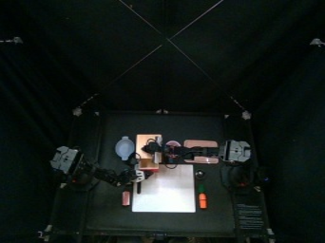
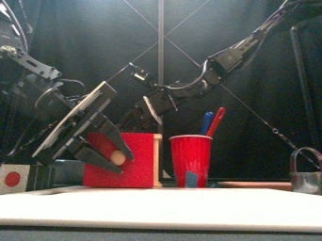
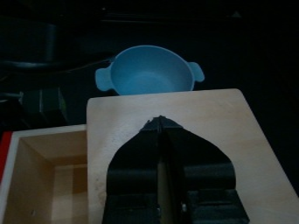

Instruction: Open drawer

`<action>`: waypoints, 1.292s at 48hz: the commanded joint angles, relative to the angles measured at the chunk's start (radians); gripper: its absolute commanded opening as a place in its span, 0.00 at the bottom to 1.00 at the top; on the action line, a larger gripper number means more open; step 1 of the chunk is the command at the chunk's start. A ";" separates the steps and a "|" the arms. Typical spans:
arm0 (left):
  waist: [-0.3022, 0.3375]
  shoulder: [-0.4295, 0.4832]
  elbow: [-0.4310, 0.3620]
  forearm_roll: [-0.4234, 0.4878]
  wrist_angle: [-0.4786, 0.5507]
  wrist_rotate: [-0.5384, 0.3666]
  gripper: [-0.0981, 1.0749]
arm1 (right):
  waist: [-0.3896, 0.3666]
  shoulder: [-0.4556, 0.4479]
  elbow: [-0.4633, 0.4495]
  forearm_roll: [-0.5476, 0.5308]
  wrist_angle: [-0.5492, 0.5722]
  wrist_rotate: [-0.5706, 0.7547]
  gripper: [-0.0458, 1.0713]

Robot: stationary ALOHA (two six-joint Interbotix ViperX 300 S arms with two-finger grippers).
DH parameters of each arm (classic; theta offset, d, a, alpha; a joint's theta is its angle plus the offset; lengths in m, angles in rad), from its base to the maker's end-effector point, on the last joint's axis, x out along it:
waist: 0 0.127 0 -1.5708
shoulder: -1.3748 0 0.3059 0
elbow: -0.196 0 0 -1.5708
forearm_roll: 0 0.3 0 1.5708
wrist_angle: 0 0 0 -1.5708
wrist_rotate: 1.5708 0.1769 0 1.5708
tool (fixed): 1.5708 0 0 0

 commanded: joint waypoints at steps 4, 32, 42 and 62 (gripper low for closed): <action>-0.026 -0.014 -0.031 -0.014 0.009 0.000 0.50 | -0.002 -0.006 -0.005 0.002 0.014 0.000 0.07; -0.055 0.008 -0.032 -0.077 0.011 0.002 0.50 | -0.002 -0.002 -0.009 0.002 0.017 0.000 0.07; -0.043 0.009 -0.012 -0.075 0.009 0.008 0.52 | -0.002 -0.002 -0.011 0.000 0.015 0.000 0.07; 0.029 0.018 -0.012 -0.040 0.009 0.006 0.64 | -0.002 -0.002 -0.011 0.002 0.026 0.000 0.07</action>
